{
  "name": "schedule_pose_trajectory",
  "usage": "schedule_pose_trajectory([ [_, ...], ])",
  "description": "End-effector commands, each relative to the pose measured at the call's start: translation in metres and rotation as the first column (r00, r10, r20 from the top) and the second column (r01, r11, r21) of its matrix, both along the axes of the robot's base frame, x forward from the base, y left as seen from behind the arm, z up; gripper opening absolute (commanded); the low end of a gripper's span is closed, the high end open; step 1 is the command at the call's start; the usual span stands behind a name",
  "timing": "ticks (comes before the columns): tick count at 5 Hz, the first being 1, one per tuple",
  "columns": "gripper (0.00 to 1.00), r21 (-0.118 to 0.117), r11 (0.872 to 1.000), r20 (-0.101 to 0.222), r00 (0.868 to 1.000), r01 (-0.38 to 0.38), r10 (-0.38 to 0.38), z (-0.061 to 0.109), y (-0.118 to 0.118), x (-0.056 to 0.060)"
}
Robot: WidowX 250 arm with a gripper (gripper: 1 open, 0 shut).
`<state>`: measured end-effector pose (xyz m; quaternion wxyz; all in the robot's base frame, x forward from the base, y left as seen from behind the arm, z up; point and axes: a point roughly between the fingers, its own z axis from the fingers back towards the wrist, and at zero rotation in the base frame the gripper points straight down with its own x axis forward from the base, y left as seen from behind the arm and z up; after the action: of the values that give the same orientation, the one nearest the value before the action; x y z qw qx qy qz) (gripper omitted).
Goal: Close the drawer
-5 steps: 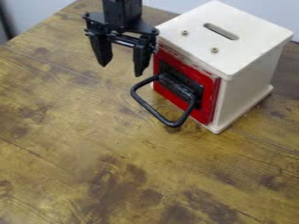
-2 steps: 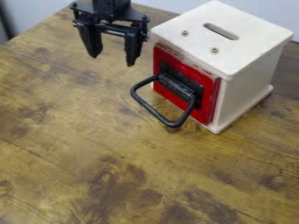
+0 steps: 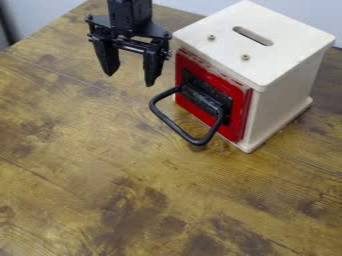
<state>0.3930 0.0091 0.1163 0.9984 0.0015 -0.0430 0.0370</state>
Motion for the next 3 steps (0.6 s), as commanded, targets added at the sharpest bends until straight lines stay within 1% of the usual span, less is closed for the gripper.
schedule_pose_trajectory([
  [1,1.0,0.003,0.998,0.096,0.994,-0.058,0.057,0.024,0.008,-0.003],
  [2,1.0,0.001,0.994,0.122,0.987,-0.107,0.106,0.024,0.009,-0.008],
  [3,1.0,-0.001,0.996,0.126,0.988,-0.094,0.094,0.019,0.02,0.004],
])
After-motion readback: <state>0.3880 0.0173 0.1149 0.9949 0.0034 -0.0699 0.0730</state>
